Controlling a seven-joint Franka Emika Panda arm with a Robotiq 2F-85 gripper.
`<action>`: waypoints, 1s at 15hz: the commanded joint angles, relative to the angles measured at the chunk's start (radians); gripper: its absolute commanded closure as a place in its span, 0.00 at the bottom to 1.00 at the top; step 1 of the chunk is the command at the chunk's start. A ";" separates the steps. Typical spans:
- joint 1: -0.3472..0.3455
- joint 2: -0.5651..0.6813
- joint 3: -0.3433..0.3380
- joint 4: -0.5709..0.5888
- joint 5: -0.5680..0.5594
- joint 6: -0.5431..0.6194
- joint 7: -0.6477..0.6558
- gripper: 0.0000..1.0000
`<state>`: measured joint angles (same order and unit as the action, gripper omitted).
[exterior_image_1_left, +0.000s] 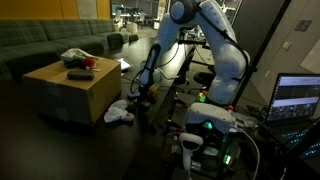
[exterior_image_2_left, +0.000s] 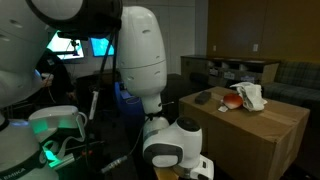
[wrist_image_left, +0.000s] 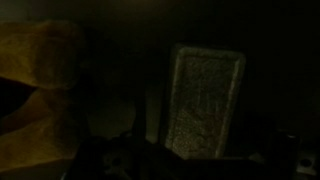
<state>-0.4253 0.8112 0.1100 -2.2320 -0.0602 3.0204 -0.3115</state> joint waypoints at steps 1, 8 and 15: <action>-0.014 0.041 0.017 0.033 -0.003 0.000 -0.006 0.07; -0.018 0.022 0.017 0.046 -0.003 -0.028 -0.007 0.63; -0.043 -0.057 0.047 0.050 0.003 -0.203 -0.082 0.67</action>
<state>-0.4437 0.8122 0.1333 -2.1753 -0.0602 2.9035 -0.3448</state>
